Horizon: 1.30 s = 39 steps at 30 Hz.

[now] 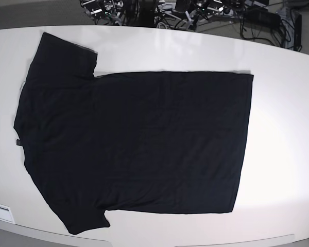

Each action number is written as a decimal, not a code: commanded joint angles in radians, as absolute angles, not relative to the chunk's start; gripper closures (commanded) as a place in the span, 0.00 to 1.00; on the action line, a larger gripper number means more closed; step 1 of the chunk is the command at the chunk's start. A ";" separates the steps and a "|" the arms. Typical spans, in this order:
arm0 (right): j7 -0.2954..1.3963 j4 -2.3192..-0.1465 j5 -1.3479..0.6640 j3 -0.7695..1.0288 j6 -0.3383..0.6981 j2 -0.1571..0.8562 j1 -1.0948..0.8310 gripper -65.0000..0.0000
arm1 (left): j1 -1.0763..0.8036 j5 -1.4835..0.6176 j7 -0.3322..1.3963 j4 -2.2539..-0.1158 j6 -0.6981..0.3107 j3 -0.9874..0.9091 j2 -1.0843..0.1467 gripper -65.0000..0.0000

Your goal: Fold the T-shirt properly

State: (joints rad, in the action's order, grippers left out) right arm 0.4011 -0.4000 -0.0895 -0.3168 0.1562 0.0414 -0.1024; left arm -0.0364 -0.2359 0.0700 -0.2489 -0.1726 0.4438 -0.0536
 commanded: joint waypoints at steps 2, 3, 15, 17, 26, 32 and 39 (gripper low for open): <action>0.405 -0.406 -0.096 -0.314 0.133 0.041 -0.102 1.00 | -0.036 -0.236 0.075 -0.255 -0.187 0.445 -0.056 1.00; 0.405 -0.406 -0.096 -0.314 0.129 0.039 -0.102 1.00 | -0.036 -0.236 0.080 -0.255 -0.187 0.445 -0.055 1.00; 0.337 -0.406 -0.095 -0.314 0.168 0.030 -0.131 1.00 | -0.036 -0.236 0.080 -0.255 -0.187 0.445 -0.056 1.00; 0.346 -0.406 -0.095 -0.314 0.168 0.030 -0.135 1.00 | -0.036 -0.236 0.084 -0.255 -0.187 0.445 -0.056 1.00; 0.432 -0.409 -0.047 -0.314 0.225 0.042 -0.231 1.00 | -0.074 -0.194 0.203 -0.280 -0.247 0.445 -0.094 1.00; 0.458 -0.586 -0.027 -0.314 0.230 0.084 -0.392 1.00 | -0.210 -0.220 0.287 -0.462 -0.277 0.445 -0.187 1.00; 0.517 -1.025 -0.028 -0.314 0.234 0.145 -0.667 1.00 | -0.449 -0.294 0.346 -0.848 -0.277 0.445 -0.367 1.00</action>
State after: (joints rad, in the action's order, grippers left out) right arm 0.5083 -1.0283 -0.0227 -0.3138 0.2295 0.1432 -0.6548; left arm -0.4381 -0.2909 0.3393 -0.8478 -0.2703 0.4446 -0.3599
